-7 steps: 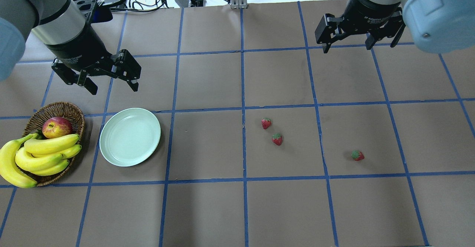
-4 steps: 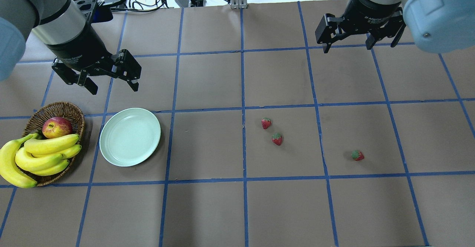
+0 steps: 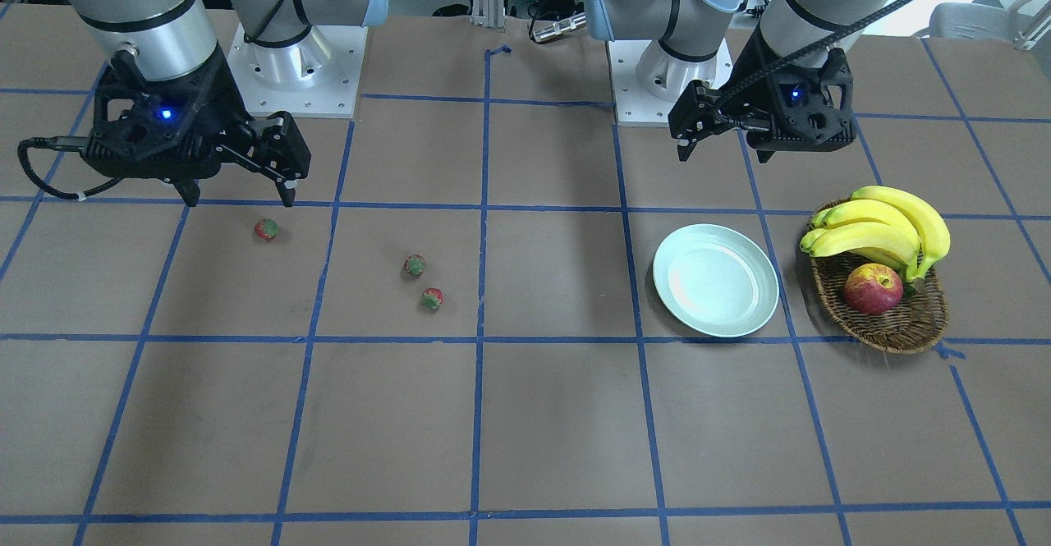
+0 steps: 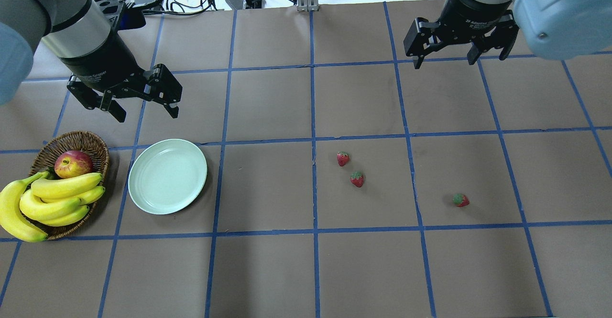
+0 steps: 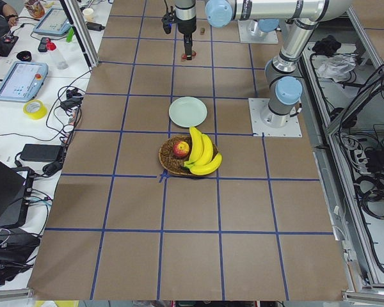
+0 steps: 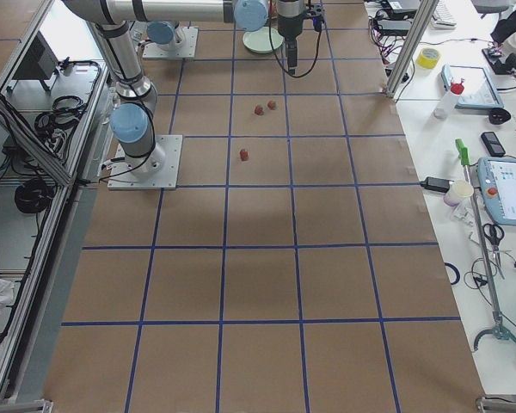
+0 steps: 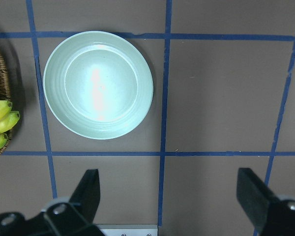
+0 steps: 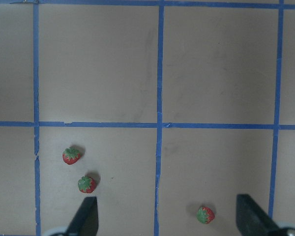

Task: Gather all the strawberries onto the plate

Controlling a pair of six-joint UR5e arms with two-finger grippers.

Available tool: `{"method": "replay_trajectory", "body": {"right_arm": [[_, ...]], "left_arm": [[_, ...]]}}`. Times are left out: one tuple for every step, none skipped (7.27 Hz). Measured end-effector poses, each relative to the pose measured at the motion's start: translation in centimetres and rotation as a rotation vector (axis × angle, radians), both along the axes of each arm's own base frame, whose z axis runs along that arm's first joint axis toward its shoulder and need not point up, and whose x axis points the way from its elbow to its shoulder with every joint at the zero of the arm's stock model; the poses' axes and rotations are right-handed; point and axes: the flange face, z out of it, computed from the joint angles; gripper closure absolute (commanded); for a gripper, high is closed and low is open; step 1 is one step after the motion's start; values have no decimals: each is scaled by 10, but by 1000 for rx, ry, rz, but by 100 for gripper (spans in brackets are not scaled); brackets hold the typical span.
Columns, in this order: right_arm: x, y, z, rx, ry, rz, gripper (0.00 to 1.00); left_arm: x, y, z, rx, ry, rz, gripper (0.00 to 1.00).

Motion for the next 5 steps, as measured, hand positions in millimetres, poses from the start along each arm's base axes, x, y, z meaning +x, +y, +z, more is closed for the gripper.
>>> {"method": "replay_trajectory", "body": {"right_arm": [[3,-1,-3,9,-18,1,2],[8,-1,-8,22,-54,6,0],[14,-2,-22,48,-86,11,0],[24,-6,-39,64,-105,8,0],[46,-13,-58,57,-110,8,0]], "left_arm": [[0,0,0,0,0,0,0],[0,0,0,-1,0,1,0],[0,0,0,-2,0,0,0],[0,0,0,-3,0,0,0],[0,0,0,-4,1,-1,0]]}}
